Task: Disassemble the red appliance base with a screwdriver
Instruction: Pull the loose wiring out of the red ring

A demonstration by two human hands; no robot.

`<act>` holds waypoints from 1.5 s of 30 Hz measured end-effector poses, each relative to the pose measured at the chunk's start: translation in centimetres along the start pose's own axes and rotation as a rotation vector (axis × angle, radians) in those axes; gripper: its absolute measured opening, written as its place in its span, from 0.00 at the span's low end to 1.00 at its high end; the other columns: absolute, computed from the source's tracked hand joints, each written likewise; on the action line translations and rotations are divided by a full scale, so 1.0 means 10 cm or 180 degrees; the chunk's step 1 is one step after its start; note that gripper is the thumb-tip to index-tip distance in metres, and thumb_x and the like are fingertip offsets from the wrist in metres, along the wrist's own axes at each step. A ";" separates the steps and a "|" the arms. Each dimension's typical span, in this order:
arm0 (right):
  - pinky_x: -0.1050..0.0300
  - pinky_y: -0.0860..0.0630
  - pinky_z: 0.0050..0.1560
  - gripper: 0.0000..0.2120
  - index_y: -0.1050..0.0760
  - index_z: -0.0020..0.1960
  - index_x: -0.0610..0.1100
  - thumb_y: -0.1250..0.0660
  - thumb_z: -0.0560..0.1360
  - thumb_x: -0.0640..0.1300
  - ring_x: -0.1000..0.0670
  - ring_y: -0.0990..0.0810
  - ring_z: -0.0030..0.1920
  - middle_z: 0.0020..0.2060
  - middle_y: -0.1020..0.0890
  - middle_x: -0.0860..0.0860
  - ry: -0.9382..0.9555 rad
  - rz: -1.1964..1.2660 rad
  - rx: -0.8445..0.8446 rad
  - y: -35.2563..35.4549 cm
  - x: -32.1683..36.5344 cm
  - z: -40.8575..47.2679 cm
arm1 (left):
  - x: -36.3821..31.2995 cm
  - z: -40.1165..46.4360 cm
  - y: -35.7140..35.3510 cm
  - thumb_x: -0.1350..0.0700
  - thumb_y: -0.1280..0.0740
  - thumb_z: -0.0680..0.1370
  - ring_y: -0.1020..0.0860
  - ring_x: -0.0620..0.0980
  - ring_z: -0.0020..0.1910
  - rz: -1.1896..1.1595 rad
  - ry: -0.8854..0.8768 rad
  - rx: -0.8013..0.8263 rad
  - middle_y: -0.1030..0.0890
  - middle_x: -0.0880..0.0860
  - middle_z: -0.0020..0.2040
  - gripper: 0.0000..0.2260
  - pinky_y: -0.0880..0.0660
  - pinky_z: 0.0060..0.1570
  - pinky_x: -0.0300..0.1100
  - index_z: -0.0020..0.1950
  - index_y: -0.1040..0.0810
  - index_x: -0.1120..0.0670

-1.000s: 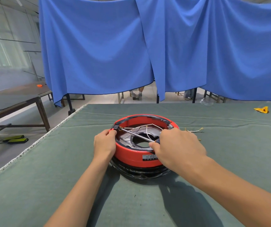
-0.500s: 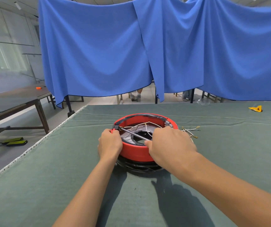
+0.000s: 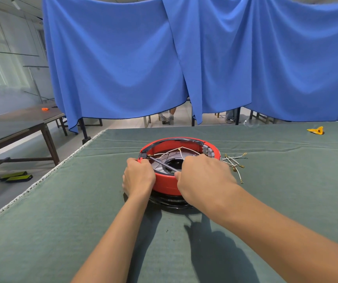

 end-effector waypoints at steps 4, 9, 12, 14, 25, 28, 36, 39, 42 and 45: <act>0.53 0.34 0.43 0.12 0.26 0.59 0.43 0.37 0.78 0.47 0.41 0.22 0.54 0.55 0.21 0.44 -0.0016 -0.0031 0.0034 0.01 0.02 -0.01 | -0.02 -0.05 0.00 0.51 0.46 0.79 0.28 0.60 0.58 0.0040 0.0009 -0.0007 0.24 0.59 0.57 0.13 0.33 0.59 0.54 0.57 0.29 0.57; 0.54 0.33 0.42 0.07 0.28 0.49 0.45 0.40 0.79 0.49 0.42 0.26 0.44 0.51 0.20 0.44 -0.0016 -0.0083 -0.0078 -0.02 -0.10 -0.03 | 0.01 -0.06 0.00 0.50 0.46 0.79 0.28 0.60 0.58 -0.0049 -0.0034 -0.0026 0.24 0.59 0.57 0.12 0.33 0.61 0.56 0.54 0.31 0.55; 0.54 0.33 0.40 0.13 0.36 0.40 0.45 0.40 0.79 0.50 0.44 0.30 0.40 0.41 0.25 0.47 -0.0032 -0.0018 -0.0121 -0.04 -0.17 -0.03 | 0.02 -0.05 0.00 0.49 0.45 0.79 0.28 0.59 0.57 -0.0153 -0.0095 -0.0014 0.24 0.57 0.55 0.10 0.33 0.61 0.56 0.51 0.32 0.54; 0.54 0.33 0.39 0.18 0.40 0.35 0.45 0.41 0.80 0.51 0.44 0.30 0.38 0.35 0.31 0.49 -0.0010 0.0039 -0.0159 -0.06 -0.20 -0.02 | 0.04 -0.05 0.00 0.48 0.45 0.79 0.28 0.58 0.56 -0.0204 -0.0130 0.0005 0.24 0.56 0.53 0.09 0.32 0.60 0.55 0.51 0.32 0.53; 0.57 0.41 0.28 0.24 0.33 0.30 0.48 0.35 0.71 0.67 0.51 0.30 0.30 0.28 0.27 0.53 -0.0186 0.0531 -0.0550 -0.07 -0.42 0.32 | 0.07 0.07 0.08 0.53 0.36 0.76 0.22 0.56 0.45 -0.0619 -0.0470 0.0499 0.19 0.53 0.40 0.06 0.28 0.49 0.48 0.43 0.22 0.53; 0.59 0.40 0.27 0.17 0.28 0.35 0.46 0.30 0.68 0.59 0.48 0.26 0.32 0.29 0.25 0.51 -0.0252 0.0467 -0.0450 -0.10 -0.47 0.51 | 0.04 0.08 0.12 0.58 0.35 0.76 0.23 0.52 0.39 -0.0911 -0.0572 0.0917 0.19 0.54 0.37 0.05 0.26 0.47 0.47 0.42 0.19 0.55; 0.59 0.36 0.29 0.07 0.23 0.42 0.41 0.33 0.67 0.43 0.44 0.27 0.32 0.29 0.25 0.48 -0.0230 0.0488 -0.0171 -0.29 -0.46 0.91 | -0.03 0.00 0.18 0.64 0.37 0.78 0.22 0.53 0.46 -0.1602 -0.0603 0.2001 0.18 0.62 0.49 0.08 0.25 0.54 0.48 0.52 0.19 0.65; 0.59 0.36 0.28 0.06 0.23 0.40 0.42 0.31 0.67 0.44 0.46 0.26 0.31 0.30 0.24 0.49 -0.0170 0.0430 -0.0070 -0.41 -0.43 0.98 | -0.03 -0.02 0.16 0.65 0.37 0.78 0.21 0.54 0.47 -0.1788 -0.0543 0.2058 0.18 0.63 0.50 0.08 0.24 0.55 0.47 0.52 0.19 0.63; 0.60 0.37 0.27 0.06 0.25 0.37 0.43 0.30 0.67 0.45 0.49 0.27 0.29 0.29 0.24 0.49 -0.0141 0.0370 -0.0012 -0.49 -0.41 1.03 | -0.03 -0.01 0.15 0.64 0.37 0.78 0.20 0.51 0.46 -0.1784 -0.0573 0.2028 0.17 0.60 0.49 0.08 0.23 0.50 0.41 0.50 0.18 0.60; 0.60 0.36 0.28 0.06 0.27 0.36 0.42 0.31 0.67 0.43 0.48 0.28 0.29 0.29 0.25 0.49 -0.0151 0.0350 -0.0039 -0.49 -0.43 1.08 | -0.02 0.02 0.14 0.64 0.37 0.78 0.20 0.51 0.45 -0.1710 -0.0590 0.1984 0.17 0.60 0.48 0.08 0.23 0.50 0.41 0.51 0.19 0.60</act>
Point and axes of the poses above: each hand's wrist, its own z-axis towards the middle knuckle, its own y-axis out of the back of the hand, x = y × z, the point moved 1 cm from there along z, towards the middle knuckle
